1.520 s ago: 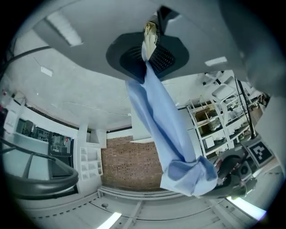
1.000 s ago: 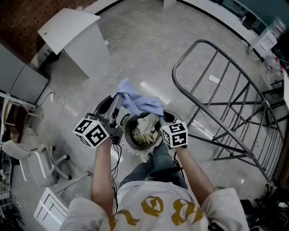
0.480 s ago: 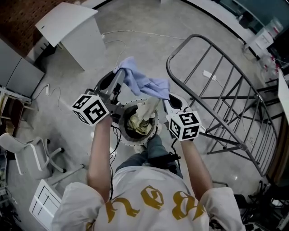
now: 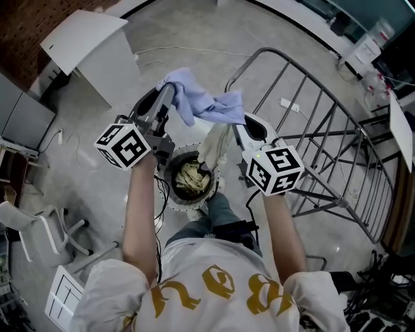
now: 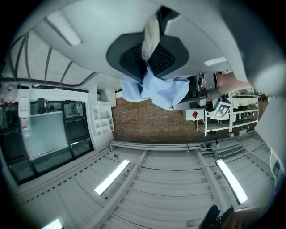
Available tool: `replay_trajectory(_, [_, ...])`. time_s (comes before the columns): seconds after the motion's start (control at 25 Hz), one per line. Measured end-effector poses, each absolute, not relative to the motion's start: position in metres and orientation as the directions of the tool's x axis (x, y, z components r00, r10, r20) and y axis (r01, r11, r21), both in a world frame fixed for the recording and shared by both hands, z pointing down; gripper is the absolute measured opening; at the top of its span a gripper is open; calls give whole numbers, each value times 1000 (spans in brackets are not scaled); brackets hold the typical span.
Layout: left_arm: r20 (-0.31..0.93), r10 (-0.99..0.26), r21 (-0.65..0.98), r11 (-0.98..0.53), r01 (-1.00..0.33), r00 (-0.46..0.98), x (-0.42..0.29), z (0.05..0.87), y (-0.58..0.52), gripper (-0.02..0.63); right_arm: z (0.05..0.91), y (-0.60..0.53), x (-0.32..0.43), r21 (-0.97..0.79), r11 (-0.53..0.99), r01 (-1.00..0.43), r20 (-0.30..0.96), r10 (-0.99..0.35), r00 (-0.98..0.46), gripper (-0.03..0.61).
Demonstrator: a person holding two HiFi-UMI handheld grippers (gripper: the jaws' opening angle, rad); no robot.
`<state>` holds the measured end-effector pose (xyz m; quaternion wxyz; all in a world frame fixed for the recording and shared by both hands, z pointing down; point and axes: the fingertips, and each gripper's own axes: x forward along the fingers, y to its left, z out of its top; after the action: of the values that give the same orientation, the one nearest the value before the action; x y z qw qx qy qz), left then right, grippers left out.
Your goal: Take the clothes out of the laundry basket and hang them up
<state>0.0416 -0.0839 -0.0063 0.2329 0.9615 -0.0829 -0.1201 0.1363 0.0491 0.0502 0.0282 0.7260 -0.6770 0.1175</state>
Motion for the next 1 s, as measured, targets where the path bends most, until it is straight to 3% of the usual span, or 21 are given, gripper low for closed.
replay_trajectory(0.56, [-279,-135,421,-907,-5,951,117,-71,-97,15,-65,27,197,-25,-101,-995,68,-993,99,32])
replay_trajectory(1.0, [-320,-151,394,-919,-14,935,189,-114,-123,15,-127,-21,247,62,-36,-997,27,-999,38,32])
